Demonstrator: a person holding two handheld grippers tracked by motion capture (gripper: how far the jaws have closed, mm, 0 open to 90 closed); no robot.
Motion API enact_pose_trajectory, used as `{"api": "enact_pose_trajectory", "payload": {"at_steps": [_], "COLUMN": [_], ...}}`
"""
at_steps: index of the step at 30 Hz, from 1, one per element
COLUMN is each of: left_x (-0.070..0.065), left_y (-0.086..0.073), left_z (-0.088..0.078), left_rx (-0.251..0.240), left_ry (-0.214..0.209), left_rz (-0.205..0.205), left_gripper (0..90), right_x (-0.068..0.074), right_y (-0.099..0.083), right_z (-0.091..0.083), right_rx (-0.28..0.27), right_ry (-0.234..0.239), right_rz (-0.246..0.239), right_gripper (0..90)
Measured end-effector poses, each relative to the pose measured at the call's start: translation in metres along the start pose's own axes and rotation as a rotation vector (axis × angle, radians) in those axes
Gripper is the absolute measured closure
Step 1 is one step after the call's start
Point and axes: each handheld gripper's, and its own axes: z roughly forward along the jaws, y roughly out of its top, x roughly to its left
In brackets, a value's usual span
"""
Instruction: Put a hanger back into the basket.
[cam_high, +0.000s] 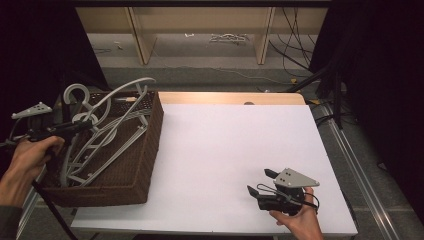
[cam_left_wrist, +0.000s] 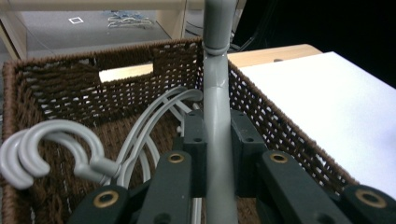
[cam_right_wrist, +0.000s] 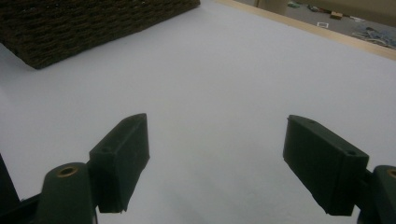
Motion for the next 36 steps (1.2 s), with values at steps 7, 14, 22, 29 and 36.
{"api": "enact_pose_trajectory", "payload": {"at_steps": [7, 14, 22, 29, 36], "left_x": [0.002, 0.004, 0.007, 0.003, -0.003], "left_y": [-0.012, -0.019, -0.029, -0.033, -0.037], "left_z": [0.001, 0.006, 0.01, 0.021, 0.031], "left_rx": [0.043, 0.083, 0.132, 0.179, 0.187], "left_ry": [0.017, 0.022, 0.042, 0.033, 0.016], "left_rz": [0.012, 0.029, -0.052, -0.052, -0.066], "left_gripper": [79.1, 79.1, 79.1, 79.0, 79.1], "right_x": [0.0, 0.0, 0.0, 0.0, -0.001], "right_y": [0.0, 0.0, -0.001, -0.001, -0.002], "right_z": [0.001, 0.0, 0.001, 0.001, 0.002], "right_rx": [0.005, 0.02, 0.006, 0.009, 0.016], "right_ry": [0.007, 0.001, 0.005, 0.005, 0.001], "right_rz": [-0.002, -0.006, -0.001, -0.004, -0.003], "right_gripper": [23.5, 23.5, 23.5, 22.9, 22.5]}}
